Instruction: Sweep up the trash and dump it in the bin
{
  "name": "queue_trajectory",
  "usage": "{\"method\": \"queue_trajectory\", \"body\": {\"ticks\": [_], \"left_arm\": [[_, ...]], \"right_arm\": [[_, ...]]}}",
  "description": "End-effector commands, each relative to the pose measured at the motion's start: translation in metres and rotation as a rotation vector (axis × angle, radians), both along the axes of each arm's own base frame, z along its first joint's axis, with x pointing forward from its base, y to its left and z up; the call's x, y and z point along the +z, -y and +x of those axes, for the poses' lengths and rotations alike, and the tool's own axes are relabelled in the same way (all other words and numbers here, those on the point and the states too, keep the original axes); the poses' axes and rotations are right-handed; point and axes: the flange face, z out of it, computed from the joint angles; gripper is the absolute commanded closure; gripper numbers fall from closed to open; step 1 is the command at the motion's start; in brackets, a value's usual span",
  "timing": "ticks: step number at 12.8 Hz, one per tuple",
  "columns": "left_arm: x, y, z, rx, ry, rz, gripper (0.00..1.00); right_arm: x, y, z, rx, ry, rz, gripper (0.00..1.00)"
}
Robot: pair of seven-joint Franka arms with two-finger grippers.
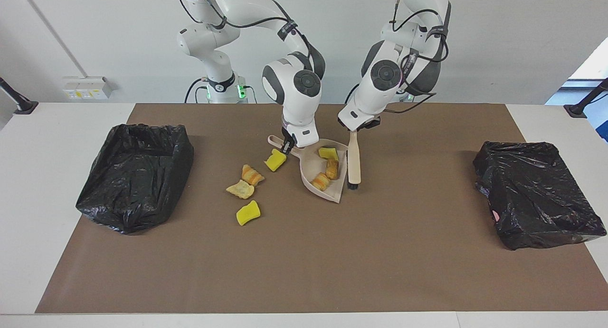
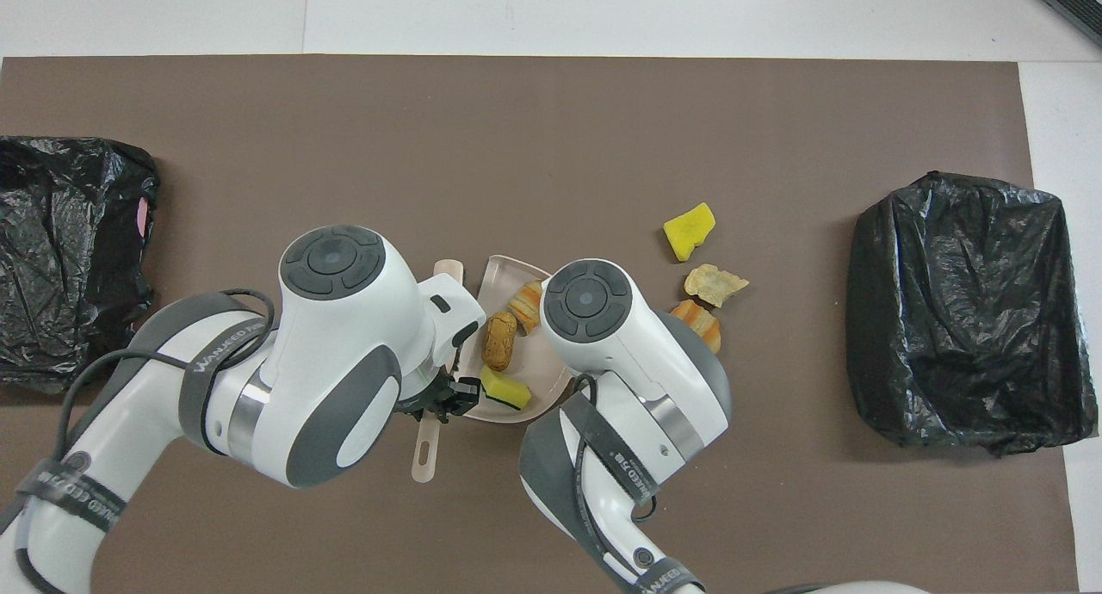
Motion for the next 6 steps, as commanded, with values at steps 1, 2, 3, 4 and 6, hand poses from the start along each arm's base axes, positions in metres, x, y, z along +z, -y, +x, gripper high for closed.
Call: {"method": "queue_trajectory", "body": {"ticks": [1,2,3,4,6], "left_arm": [[0.03,-0.033,-0.016,0.08,-0.005,0.016,1.0],[0.035,-0.039,-0.023,0.077,-0.029,0.031,1.0],[0.037,-0.041,-0.028,0.081,-0.034,0.037,1.0],[0.037,-0.043,-0.035,0.094,-0.029,0.044,1.0],[0.032,-0.043,-0.05,0.104,-0.017,0.054,1.0]], "right_arm": [[0.001,0.005,0.0,-0.042,0.022,0.002,1.0],[0.005,0.007,0.003,-0.041,0.026,0.007,1.0],[0.013,0.011,0.007,-0.045,0.033,0.012,1.0],[0.025,0.022,0.014,-0.056,0.048,0.024,1.0],[0.048,0.042,0.027,-0.044,0.076,0.052,1.0]]}}
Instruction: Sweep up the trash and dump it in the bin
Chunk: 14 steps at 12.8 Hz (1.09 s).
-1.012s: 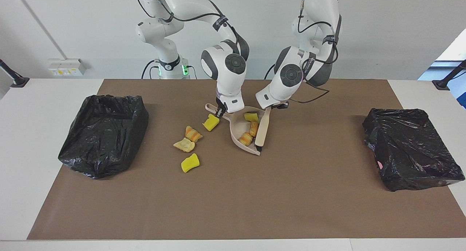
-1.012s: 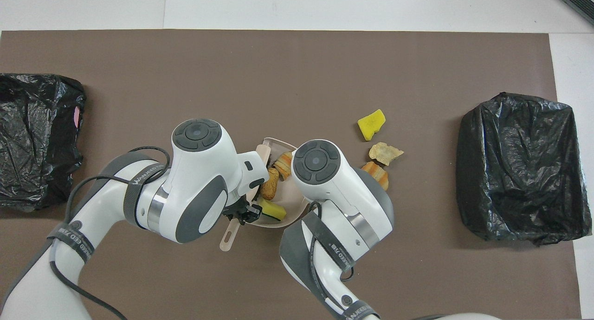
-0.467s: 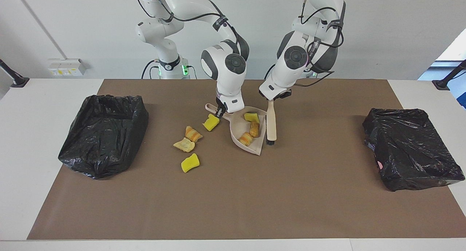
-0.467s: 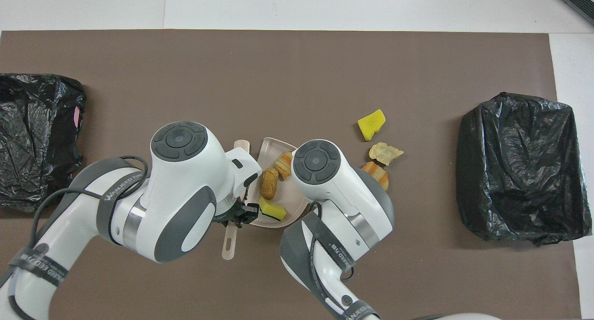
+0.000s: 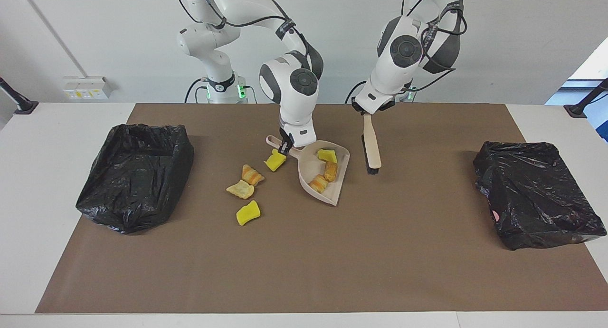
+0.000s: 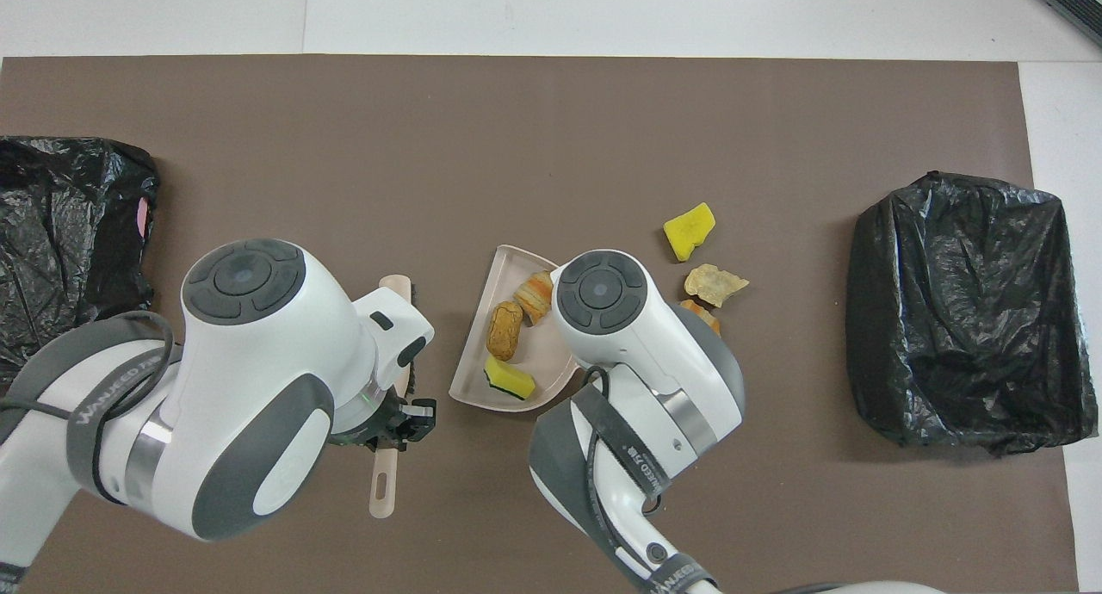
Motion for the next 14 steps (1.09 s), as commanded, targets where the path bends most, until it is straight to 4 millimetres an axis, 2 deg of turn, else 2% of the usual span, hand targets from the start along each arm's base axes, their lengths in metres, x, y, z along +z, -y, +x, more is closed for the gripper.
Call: {"method": "queue_trajectory", "body": {"ticks": [1,4,6,7,8,9,10,12,14], "left_arm": [[-0.008,-0.006,-0.032,0.024,0.013,0.012,1.0],[-0.024,0.01,-0.082,-0.026,0.117,0.014,1.0],[-0.037,0.036,-0.113,-0.059,0.127,0.059,1.0],[-0.049,0.049,-0.129,-0.059,0.143,0.081,1.0],[-0.063,0.065,-0.151,-0.109,0.168,0.084,1.0],[-0.07,0.077,-0.168,-0.113,0.173,0.054,1.0],[-0.074,0.084,-0.177,-0.073,0.161,0.021,1.0],[-0.092,0.102,-0.209,-0.107,0.193,0.027,1.0],[-0.111,0.105,-0.213,-0.079,0.216,0.008,1.0]], "right_arm": [[0.04,0.035,0.017,-0.019,0.061,0.043,1.0],[0.088,0.076,0.029,-0.072,0.119,0.073,1.0],[0.114,0.106,0.039,-0.095,0.122,0.074,1.0],[0.126,0.128,0.044,-0.092,0.125,0.077,1.0],[0.14,0.157,0.05,-0.089,0.124,0.077,1.0],[0.153,0.189,0.057,-0.095,0.113,0.078,1.0],[0.163,0.218,0.062,-0.101,0.098,0.083,1.0],[0.173,0.278,0.067,-0.143,0.068,0.119,1.0],[0.173,0.346,0.068,-0.181,0.057,0.132,1.0]]}}
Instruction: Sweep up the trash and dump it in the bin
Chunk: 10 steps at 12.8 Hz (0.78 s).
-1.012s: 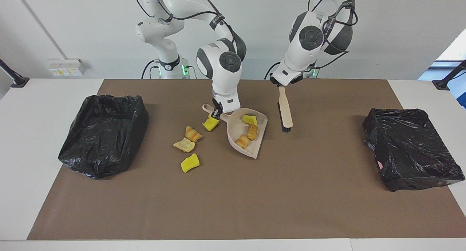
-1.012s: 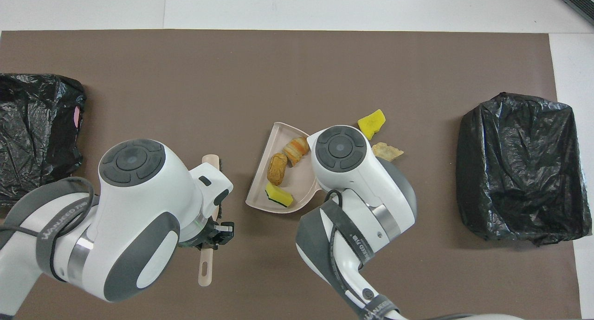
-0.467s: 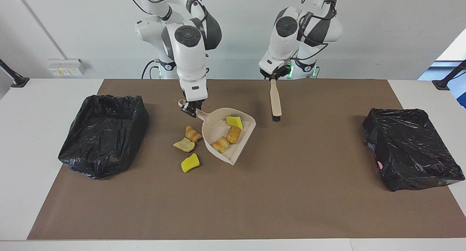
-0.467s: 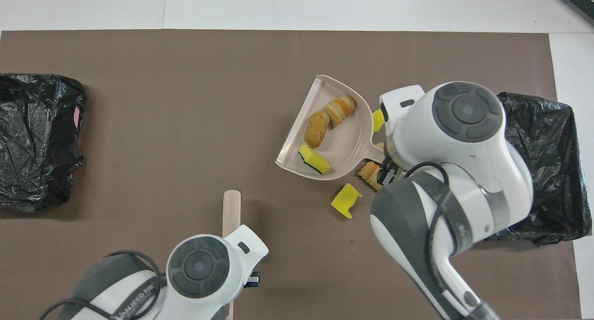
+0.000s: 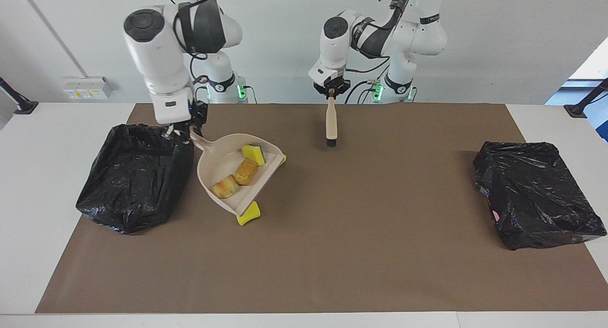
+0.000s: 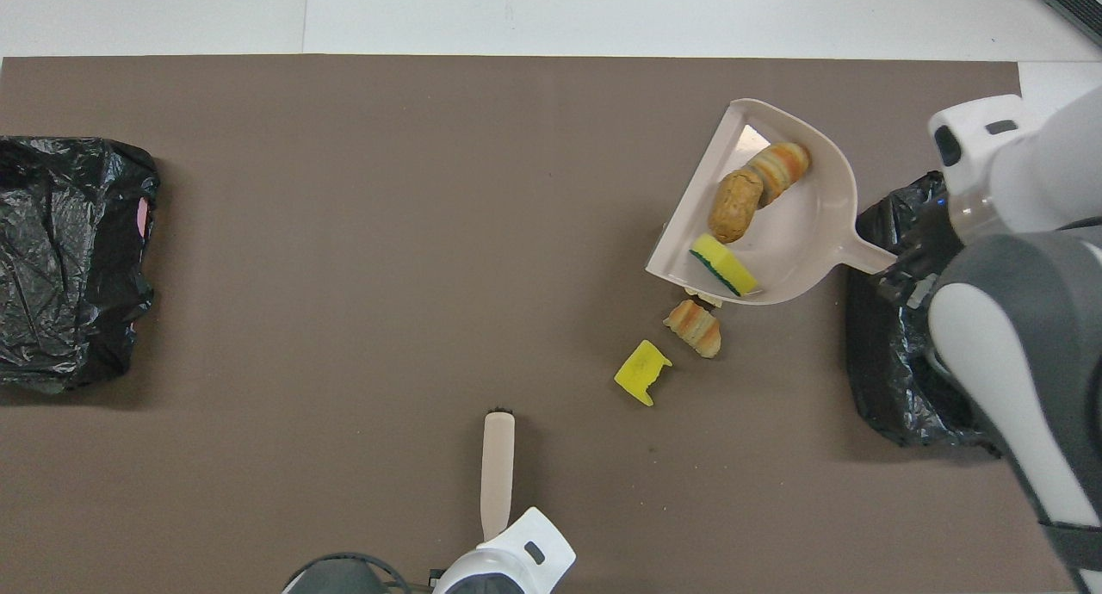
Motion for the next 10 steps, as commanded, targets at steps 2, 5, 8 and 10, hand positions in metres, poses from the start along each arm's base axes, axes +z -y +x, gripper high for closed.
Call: {"method": "queue_trajectory", "body": {"ticks": [2,5,8,10], "left_arm": [[-0.016,-0.005,-0.014,0.044,0.019,-0.046,1.0],[-0.019,-0.007,-0.018,0.077,-0.008,-0.056,1.0],[-0.022,-0.008,-0.019,0.127,-0.034,-0.045,1.0],[-0.024,-0.006,-0.019,0.16,-0.062,-0.063,1.0]], "right_arm": [[0.003,0.106,-0.006,0.019,-0.016,0.027,1.0],[0.005,0.18,-0.021,0.04,-0.022,-0.034,1.0],[0.007,0.231,-0.034,0.052,-0.041,-0.117,1.0],[0.005,0.268,-0.034,0.093,0.004,-0.212,1.0]]}}
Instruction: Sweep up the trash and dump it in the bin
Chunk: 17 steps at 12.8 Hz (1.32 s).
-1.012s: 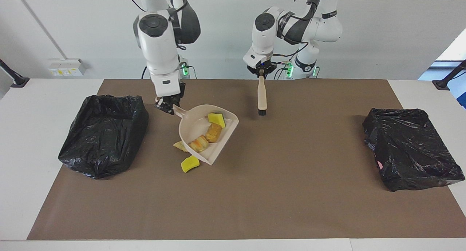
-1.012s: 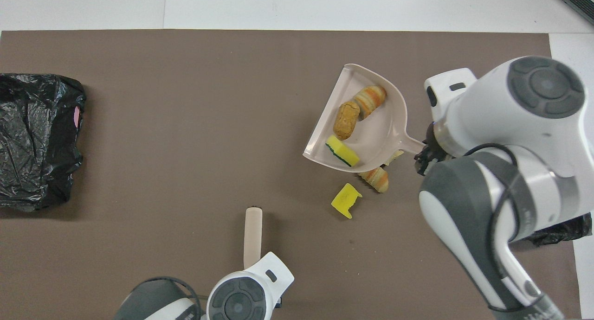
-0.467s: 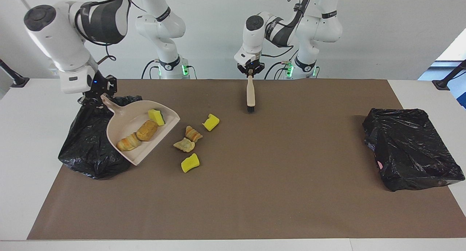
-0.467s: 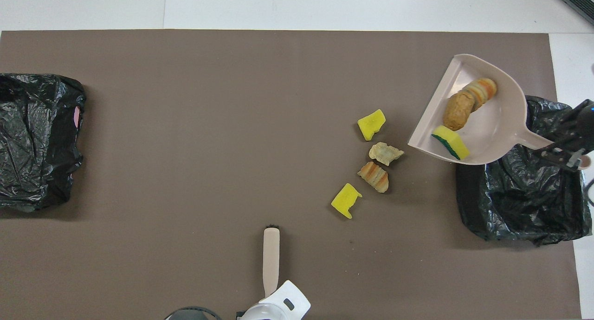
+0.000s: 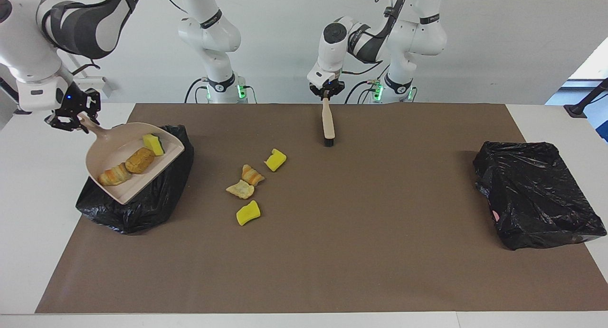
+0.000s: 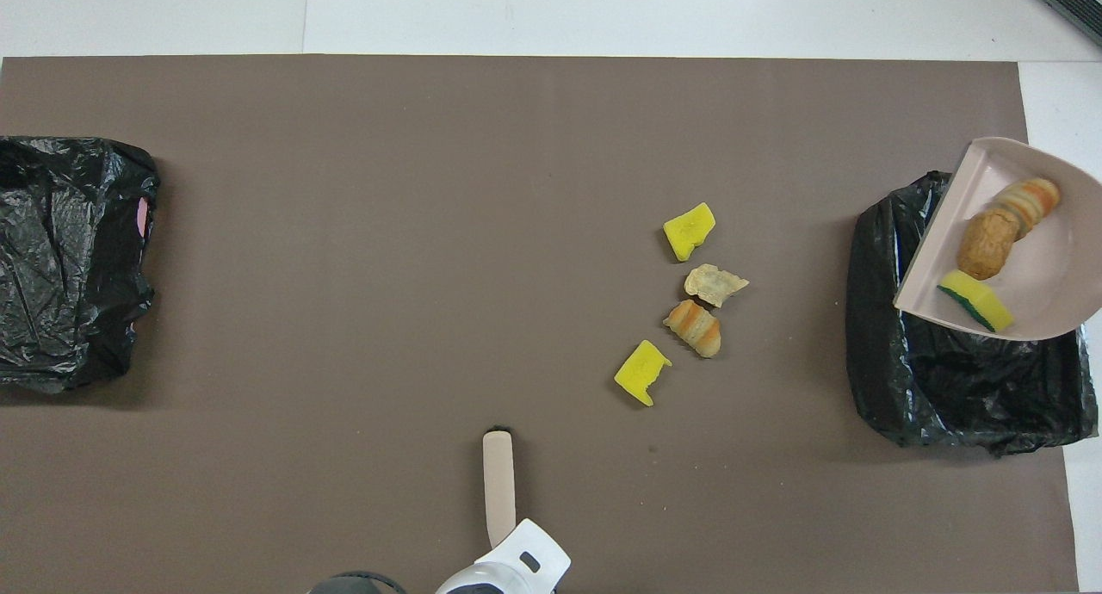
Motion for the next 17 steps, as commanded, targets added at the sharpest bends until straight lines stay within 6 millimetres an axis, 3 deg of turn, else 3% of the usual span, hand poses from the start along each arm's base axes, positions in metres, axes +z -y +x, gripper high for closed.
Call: {"method": "queue_trajectory", "body": {"ticks": [1,2,4,7,10,11,13,14,17], "left_arm": [[-0.001,-0.002,-0.006,0.046,-0.013,-0.02,0.94],[-0.003,-0.003,-0.005,0.051,-0.018,-0.018,0.85],[-0.006,-0.002,0.002,0.057,-0.035,-0.022,0.75],[-0.005,0.001,0.016,0.056,-0.059,-0.032,0.48],[-0.004,0.0,0.022,0.015,-0.084,-0.039,0.42],[-0.002,-0.003,0.034,0.022,-0.103,-0.038,0.32],[0.006,0.001,0.053,-0.01,-0.106,-0.043,0.0],[0.015,0.002,0.064,-0.056,-0.051,-0.016,0.0],[0.047,-0.009,0.119,-0.113,0.042,0.055,0.0]], "right_arm": [[0.0,0.033,0.004,0.068,0.021,-0.103,1.0],[0.0,0.036,0.005,0.09,0.002,-0.168,1.0],[-0.003,0.032,0.012,0.142,0.002,-0.258,1.0],[-0.028,0.021,0.025,0.169,-0.04,-0.365,1.0],[-0.026,0.0,0.035,0.201,-0.063,-0.477,1.0],[-0.028,0.0,0.034,0.206,-0.069,-0.485,1.0],[-0.028,0.001,0.033,0.22,-0.09,-0.523,1.0],[-0.027,-0.003,0.035,0.233,-0.094,-0.541,1.0],[-0.022,-0.015,0.038,0.258,-0.121,-0.615,1.0]]}}
